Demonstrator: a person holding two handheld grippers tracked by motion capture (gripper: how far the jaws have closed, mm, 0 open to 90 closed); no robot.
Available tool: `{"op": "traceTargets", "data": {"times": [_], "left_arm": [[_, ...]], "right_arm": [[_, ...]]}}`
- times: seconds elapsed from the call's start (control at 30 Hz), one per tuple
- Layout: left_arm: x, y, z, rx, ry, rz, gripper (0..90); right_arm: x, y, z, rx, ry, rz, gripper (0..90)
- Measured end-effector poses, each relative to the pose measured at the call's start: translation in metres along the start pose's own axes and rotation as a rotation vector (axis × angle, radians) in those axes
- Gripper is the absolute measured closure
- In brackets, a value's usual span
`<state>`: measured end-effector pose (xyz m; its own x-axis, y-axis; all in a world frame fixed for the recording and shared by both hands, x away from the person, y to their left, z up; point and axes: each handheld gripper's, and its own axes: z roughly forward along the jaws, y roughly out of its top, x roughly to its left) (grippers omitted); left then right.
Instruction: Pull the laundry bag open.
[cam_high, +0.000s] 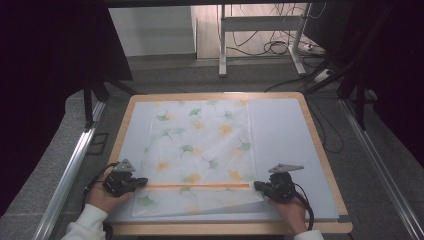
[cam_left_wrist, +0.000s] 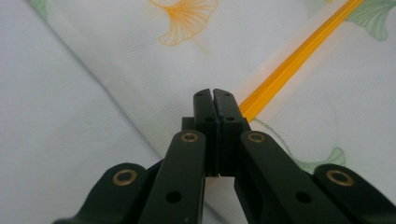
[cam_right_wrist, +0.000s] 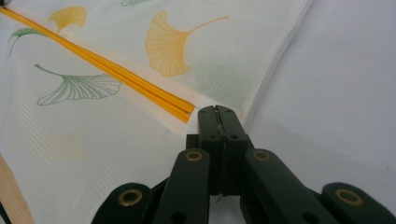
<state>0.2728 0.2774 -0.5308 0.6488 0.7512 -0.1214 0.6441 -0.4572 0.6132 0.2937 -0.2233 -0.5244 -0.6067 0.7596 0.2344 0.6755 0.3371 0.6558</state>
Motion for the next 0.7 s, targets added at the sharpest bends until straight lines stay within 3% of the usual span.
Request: {"op": "traceTargets", "data": {"times": [0.27, 0.6, 0.7], "left_arm": [[0.0, -0.001, -0.001, 0.001, 0.005, 0.005, 90.0], [0.008, -0.01, -0.008, -0.024, 0.005, -0.038, 90.0], [0.007, -0.01, -0.008, -0.024, 0.009, -0.033, 90.0]], "right_arm": [[0.0, 0.0, 0.0, -0.001, -0.001, 0.0, 89.6], [0.0, 0.0, 0.0, 0.001, -0.003, -0.002, 89.6], [0.0, 0.0, 0.0, -0.002, -0.001, 0.0, 89.6]]}}
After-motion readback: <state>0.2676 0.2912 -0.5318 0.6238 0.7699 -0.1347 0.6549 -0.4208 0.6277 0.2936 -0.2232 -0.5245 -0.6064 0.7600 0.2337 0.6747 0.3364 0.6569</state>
